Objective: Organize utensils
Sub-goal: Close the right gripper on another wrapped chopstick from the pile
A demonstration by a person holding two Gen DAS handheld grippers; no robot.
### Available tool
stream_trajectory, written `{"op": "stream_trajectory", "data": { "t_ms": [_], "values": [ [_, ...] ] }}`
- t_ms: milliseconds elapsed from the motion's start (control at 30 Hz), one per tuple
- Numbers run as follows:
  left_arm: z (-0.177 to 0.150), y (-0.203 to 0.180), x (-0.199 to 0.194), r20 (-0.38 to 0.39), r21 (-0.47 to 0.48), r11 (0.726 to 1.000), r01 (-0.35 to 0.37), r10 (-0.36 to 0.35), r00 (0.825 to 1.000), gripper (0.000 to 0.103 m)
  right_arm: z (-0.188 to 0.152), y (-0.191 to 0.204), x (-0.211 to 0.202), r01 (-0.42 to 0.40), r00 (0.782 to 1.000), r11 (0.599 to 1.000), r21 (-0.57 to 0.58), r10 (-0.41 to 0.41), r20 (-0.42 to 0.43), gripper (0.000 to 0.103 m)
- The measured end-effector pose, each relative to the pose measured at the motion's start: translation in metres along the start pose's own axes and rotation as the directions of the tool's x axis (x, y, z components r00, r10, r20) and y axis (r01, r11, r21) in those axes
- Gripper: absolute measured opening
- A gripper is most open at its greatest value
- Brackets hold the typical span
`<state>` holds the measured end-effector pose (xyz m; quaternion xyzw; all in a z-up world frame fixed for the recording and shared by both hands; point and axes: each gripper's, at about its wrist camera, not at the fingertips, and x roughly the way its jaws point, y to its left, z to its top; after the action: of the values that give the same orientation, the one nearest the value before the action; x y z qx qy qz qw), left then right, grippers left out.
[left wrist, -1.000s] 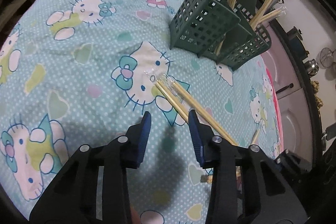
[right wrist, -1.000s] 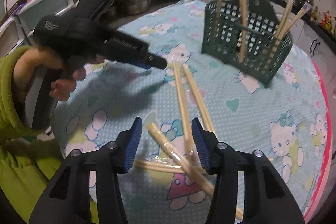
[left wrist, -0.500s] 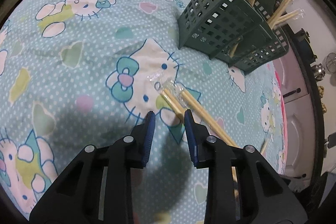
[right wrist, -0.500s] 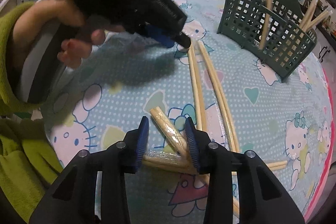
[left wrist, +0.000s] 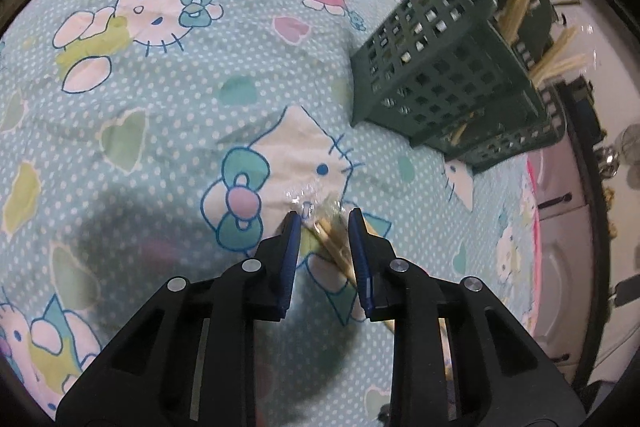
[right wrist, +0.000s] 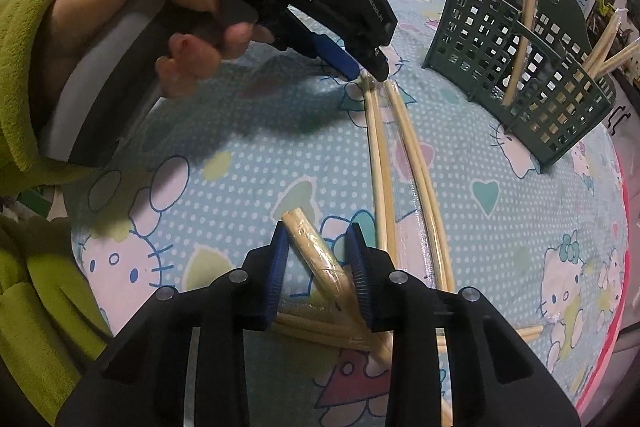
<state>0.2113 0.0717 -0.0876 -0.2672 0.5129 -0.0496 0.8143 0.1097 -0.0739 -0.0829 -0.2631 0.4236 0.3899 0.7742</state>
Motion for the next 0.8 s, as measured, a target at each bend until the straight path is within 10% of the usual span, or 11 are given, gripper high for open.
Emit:
{"op": "stream_trajectory", "data": {
  "t_ms": [367,800],
  "values": [
    [0.009,0.028,0.0,0.044,-0.134,0.98,0.144,-0.139,0.989,0.019,0.003,-0.003,0.002,-0.017,1.0,0.999,0.036,0.017,0.005,0.026],
    [0.013,0.031,0.002,0.033,-0.137,0.982,0.128,-0.125,0.992,0.008,0.013,-0.004,-0.014,0.011,0.997,0.999,0.048,-0.014,0.07,0.018]
  ]
}}
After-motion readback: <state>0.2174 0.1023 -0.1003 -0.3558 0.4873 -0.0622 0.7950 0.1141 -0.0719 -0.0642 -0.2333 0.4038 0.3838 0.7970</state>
